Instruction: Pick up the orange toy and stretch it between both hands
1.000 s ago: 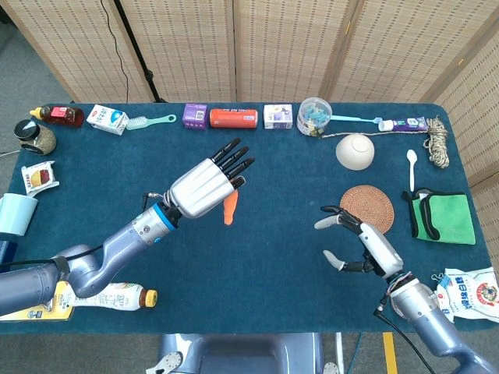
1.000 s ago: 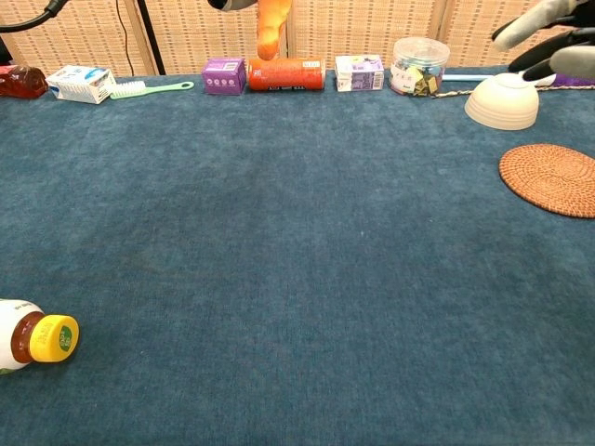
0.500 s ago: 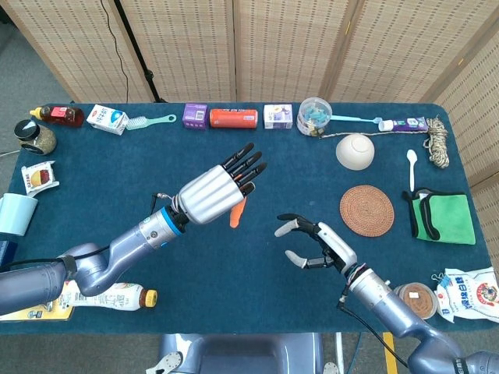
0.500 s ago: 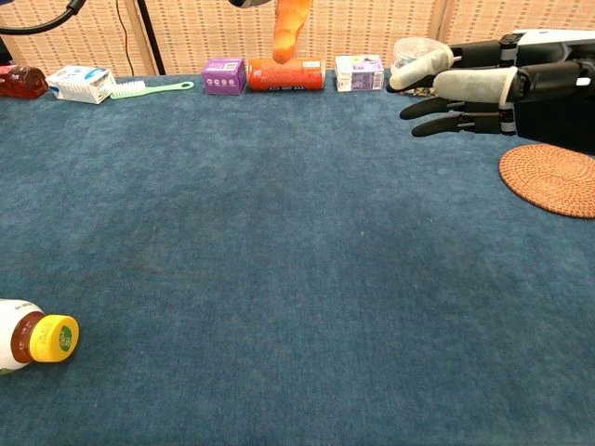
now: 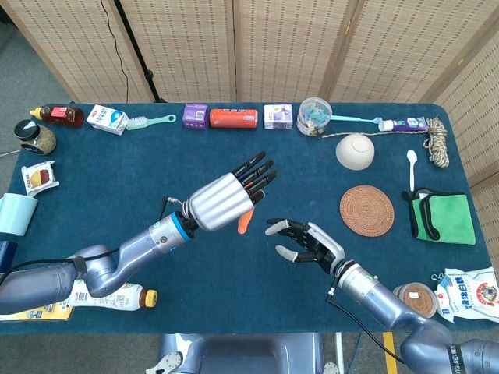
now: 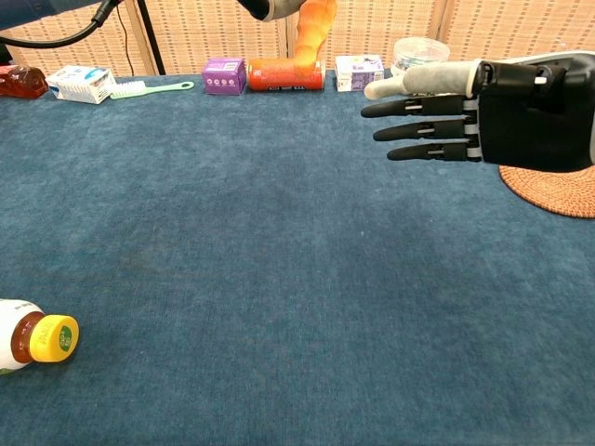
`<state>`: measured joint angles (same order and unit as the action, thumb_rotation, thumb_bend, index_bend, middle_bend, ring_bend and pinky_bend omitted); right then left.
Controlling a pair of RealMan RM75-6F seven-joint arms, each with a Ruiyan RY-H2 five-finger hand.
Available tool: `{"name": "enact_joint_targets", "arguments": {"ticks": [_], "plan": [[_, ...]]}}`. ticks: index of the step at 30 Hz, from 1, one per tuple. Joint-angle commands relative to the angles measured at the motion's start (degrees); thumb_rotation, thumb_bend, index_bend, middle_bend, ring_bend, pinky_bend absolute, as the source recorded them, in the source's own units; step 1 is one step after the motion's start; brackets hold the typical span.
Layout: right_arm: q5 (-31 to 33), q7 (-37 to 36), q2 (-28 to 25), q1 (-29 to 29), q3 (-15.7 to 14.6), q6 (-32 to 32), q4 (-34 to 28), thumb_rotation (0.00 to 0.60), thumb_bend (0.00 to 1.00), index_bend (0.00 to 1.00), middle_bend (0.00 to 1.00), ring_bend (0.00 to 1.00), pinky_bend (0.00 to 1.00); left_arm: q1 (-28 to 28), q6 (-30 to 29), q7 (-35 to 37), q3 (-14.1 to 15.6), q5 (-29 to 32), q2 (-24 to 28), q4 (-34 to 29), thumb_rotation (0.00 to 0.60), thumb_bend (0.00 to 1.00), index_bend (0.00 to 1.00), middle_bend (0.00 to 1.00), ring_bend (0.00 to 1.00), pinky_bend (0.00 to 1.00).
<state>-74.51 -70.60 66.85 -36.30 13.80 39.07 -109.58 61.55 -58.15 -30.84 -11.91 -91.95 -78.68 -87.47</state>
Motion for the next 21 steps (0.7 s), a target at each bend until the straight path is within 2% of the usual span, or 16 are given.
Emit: {"name": "enact_joint_targets", "arguments": {"ticks": [1, 11, 21], "plan": [[0.36, -1.06, 0.16, -0.65, 0.64, -1.33, 0.39, 0.6, 0.37, 0.37, 0.15, 0.15, 0.06, 0.1, 0.05, -0.17, 0.05, -0.08, -0.24, 0.09, 0.6, 0.58, 0.67, 0.17, 0.07, 0.04], [1.76, -6.8, 2.03, -3.02, 3.47, -7.08, 1.76, 0.6, 0.37, 0.38, 0.16, 0.15, 0.06, 0.43, -0.44, -0.87, 0.21, -0.8, -1.78, 0.46, 0.6, 0.58, 0.67, 0.17, 0.07, 0.04], [1.82, -8.19, 3.52, -4.02, 5.07, -9.9, 3.02, 0.6, 0.37, 0.4, 0.16, 0.15, 0.06, 0.79, -0.4, -1.18, 0.18, -0.96, -2.87, 0.86, 0.6, 0.58, 0.67, 0.17, 0.06, 0.04]]}}
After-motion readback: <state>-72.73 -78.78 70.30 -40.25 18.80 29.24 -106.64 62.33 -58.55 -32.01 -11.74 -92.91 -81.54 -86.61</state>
